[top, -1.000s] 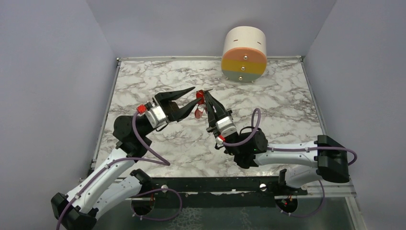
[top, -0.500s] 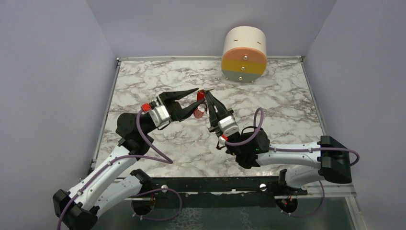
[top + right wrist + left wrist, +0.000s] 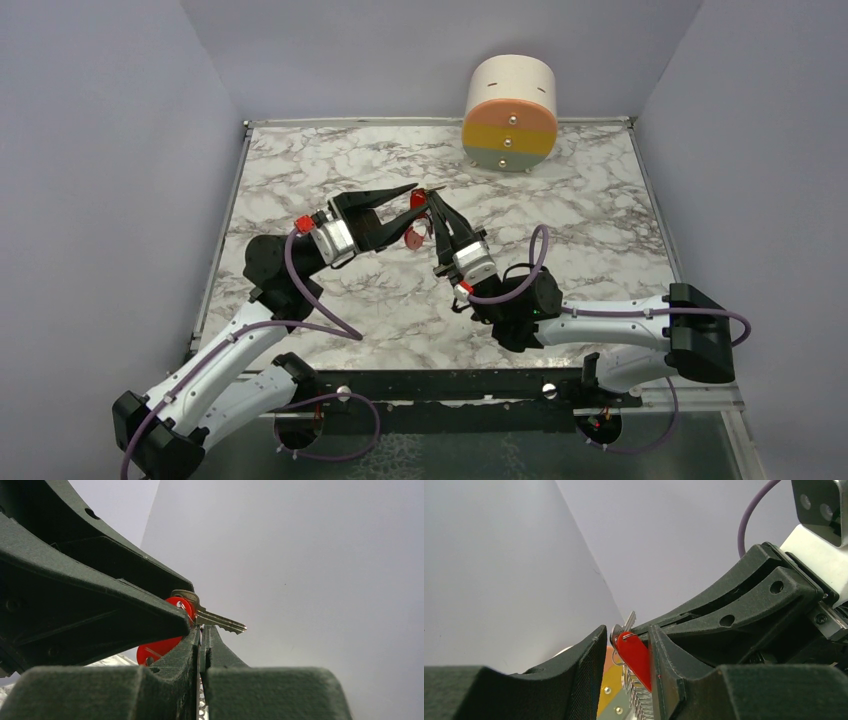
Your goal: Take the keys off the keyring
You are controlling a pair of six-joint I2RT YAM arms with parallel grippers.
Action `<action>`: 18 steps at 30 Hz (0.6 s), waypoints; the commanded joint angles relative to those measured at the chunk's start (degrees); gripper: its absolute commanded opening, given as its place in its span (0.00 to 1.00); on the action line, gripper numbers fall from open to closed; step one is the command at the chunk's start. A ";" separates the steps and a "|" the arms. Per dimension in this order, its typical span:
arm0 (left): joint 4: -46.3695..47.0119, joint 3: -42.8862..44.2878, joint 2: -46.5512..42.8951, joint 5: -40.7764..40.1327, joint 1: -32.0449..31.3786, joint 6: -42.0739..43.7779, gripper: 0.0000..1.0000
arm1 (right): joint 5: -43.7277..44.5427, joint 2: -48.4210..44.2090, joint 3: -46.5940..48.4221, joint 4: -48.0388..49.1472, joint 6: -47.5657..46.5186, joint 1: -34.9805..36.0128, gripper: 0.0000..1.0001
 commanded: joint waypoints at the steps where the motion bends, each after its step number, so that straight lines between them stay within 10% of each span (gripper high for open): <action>1: 1.66 1.62 0.32 1.35 0.01 -0.67 0.38 | -0.83 -1.55 -0.06 0.85 0.66 0.37 0.01; 18: 2.29 2.33 1.79 1.87 0.01 -0.38 0.22 | -1.60 -2.95 -0.74 -1.00 1.51 0.41 0.01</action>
